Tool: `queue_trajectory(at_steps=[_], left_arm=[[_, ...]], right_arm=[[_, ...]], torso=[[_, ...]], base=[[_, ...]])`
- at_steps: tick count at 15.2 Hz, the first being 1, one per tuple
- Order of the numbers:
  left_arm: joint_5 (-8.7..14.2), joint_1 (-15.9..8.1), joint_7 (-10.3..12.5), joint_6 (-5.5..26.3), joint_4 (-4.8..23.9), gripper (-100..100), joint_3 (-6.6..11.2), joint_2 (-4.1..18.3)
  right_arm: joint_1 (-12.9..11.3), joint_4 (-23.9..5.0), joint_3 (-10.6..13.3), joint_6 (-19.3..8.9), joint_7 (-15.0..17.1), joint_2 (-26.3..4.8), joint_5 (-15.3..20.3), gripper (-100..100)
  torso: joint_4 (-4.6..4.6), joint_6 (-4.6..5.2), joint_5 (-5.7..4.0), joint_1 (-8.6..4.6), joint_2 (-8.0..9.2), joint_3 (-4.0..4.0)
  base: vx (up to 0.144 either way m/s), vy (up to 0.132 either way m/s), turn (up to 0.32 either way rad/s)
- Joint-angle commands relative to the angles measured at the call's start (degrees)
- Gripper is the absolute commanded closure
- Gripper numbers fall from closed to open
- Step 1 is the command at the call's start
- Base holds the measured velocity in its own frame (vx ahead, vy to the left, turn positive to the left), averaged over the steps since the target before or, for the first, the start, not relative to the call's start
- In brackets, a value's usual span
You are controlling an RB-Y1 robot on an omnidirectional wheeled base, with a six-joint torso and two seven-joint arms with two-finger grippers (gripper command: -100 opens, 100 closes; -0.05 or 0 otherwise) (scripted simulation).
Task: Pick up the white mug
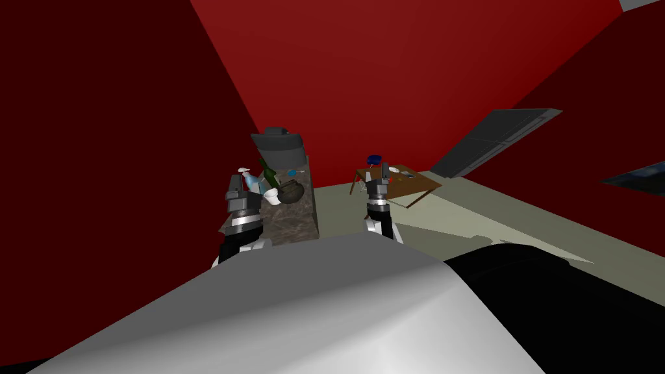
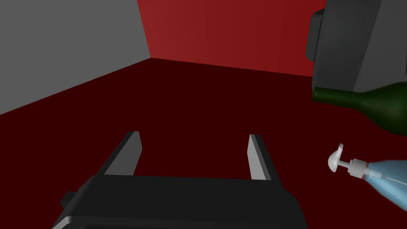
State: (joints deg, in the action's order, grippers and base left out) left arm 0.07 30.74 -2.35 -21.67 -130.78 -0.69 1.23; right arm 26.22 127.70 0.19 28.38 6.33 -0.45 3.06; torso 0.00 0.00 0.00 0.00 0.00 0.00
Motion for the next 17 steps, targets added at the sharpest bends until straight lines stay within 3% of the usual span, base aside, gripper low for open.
queue_trajectory(at_steps=[1,3,4,6,9,12,13,14,15,16,17], left_arm=[[0.5,0.1,-0.1,0.8,0.3,-100,0.49,1.7],[1.6,0.3,-0.5,2.7,0.9,-100,1.62,4.3],[1.6,0.3,-0.5,2.7,0.9,-100,1.62,4.3],[3.3,0.5,-1.0,5.7,1.9,-100,3.33,7.3],[4.4,0.7,-1.3,7.5,2.5,-100,4.37,8.8],[6.8,1.2,-2.1,11.5,4.0,-100,6.78,12.1],[6.8,1.2,-2.1,11.7,4.0,-100,6.78,12.1],[8.3,1.4,-2.6,13.5,4.8,-100,8.13,13.8],[8.3,1.4,-2.6,14.1,4.8,-100,8.13,13.8],[9.8,1.7,-3.0,15.8,5.6,-100,9.56,15.5],[9.8,1.7,-3.0,16.7,5.6,-100,9.56,15.5]], right_arm=[[0.0,0.0,0.0,0.0,0.0,0.0,0.0,0],[0.0,0.0,0.0,0.0,0.0,0.0,0.0,0],[0.0,0.0,0.0,0.0,0.0,0.0,0.0,0],[0.0,0.0,0.0,0.0,0.0,0.0,0.0,0],[0.0,0.0,0.0,0.0,0.0,0.0,0.0,0],[0.0,0.0,0.0,0.0,0.0,0.0,0.0,0],[0.0,0.0,0.0,0.0,0.0,0.0,0.0,0],[0.0,0.0,0.0,0.0,0.0,0.0,0.0,0],[0.0,0.0,0.0,0.0,0.0,0.0,0.0,0],[0.0,0.0,0.0,0.0,0.0,0.0,0.0,0],[0.0,0.0,0.0,0.0,0.0,0.0,0.0,0]], torso=[[0.00,0.00,0.00,0.00,0.00,0.00],[0.00,0.01,-0.01,-0.08,0.00,0.00],[0.00,0.01,-0.03,-0.16,0.00,0.00],[-0.01,0.01,-0.04,-0.22,-0.02,-0.01],[-0.01,0.01,-0.06,-0.27,-0.02,-0.01],[-0.01,0.01,-0.06,-0.26,-0.04,-0.03],[-0.01,0.01,-0.06,-0.29,-0.05,-0.03],[-0.01,0.01,-0.06,-0.29,-0.05,-0.03],[-0.01,0.01,-0.06,-0.28,-0.05,-0.03],[-0.01,0.01,-0.06,-0.28,-0.06,-0.04],[-0.02,0.01,-0.07,-0.30,-0.06,-0.04]], base=[[0.000,-0.012,-0.026],[0.002,-0.047,-0.053],[0.001,-0.058,-0.034],[0.008,-0.070,-0.055],[0.006,-0.066,-0.051],[0.013,-0.070,-0.059],[0.013,-0.072,-0.059],[0.014,-0.070,-0.065],[0.017,-0.071,-0.053],[0.016,-0.078,-0.088],[0.012,-0.071,-0.062]])
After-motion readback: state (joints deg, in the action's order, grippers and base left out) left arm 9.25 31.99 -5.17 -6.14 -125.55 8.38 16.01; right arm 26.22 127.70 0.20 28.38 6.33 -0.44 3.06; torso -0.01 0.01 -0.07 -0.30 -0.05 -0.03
